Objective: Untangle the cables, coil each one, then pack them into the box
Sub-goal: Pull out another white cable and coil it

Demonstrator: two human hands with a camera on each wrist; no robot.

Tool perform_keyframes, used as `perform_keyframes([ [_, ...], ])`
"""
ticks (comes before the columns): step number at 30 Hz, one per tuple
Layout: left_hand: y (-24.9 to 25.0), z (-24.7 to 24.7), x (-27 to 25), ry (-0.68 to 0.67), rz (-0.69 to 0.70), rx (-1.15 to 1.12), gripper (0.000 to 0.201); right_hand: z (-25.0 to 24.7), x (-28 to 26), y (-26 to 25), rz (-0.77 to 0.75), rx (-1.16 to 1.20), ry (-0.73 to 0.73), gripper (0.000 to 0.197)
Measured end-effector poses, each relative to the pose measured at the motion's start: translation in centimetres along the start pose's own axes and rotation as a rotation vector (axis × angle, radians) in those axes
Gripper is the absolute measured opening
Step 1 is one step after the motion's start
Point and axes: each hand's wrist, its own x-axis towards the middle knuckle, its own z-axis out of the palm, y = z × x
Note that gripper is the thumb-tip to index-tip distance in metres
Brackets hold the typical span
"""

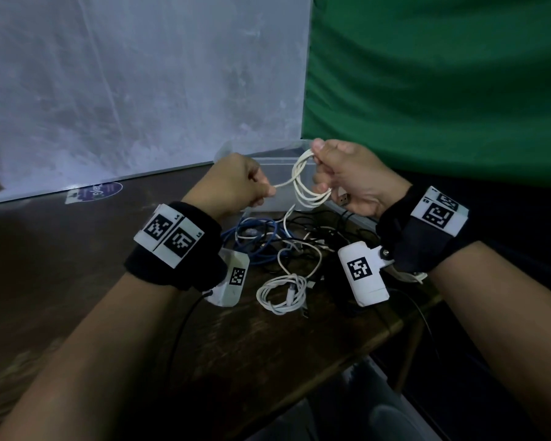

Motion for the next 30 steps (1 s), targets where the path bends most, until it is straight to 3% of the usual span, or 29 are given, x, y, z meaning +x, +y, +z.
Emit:
perform_keyframes([
  [3, 0.1, 0.1, 0.0, 0.087, 0.016, -0.069, 0.017, -0.2, -0.4, -0.4, 0.003, -0.035, -0.024, 0.027],
  [7, 0.1, 0.5, 0.2, 0.123, 0.087, 0.089, 0.019, -0.2, -0.3, -0.5, -0.032, -0.098, -0.048, 0.026],
  [10, 0.2, 1.0, 0.2, 0.104, 0.147, 0.197, 0.018, -0.1, -0.3, -0.5, -0.049, -0.094, -0.057, 0.026],
  [14, 0.2, 1.4, 0.0, 0.072, 0.185, 0.178, 0.014, 0.1, -0.1, -0.3, -0.040, 0.025, -0.083, 0.026],
  [16, 0.3, 1.4, -0.1, 0.103, 0.158, 0.091, 0.015, 0.1, -0.1, -0.3, -0.032, 0.110, -0.107, 0.027],
  [20, 0.6, 1.5, -0.1, 0.178, 0.093, -0.290, 0.025, -0.1, 0.0, -0.2, -0.006, 0.150, -0.111, 0.028],
  [24, 0.8, 1.5, 0.2, 0.136, 0.065, -0.631, 0.024, -0.2, 0.2, -0.1, 0.012, 0.145, -0.075, 0.028],
  [30, 0.9, 1.1, 0.0, 0.054, 0.086, -0.783, 0.020, -0.4, 0.3, -0.1, 0.017, 0.129, -0.035, 0.029],
])
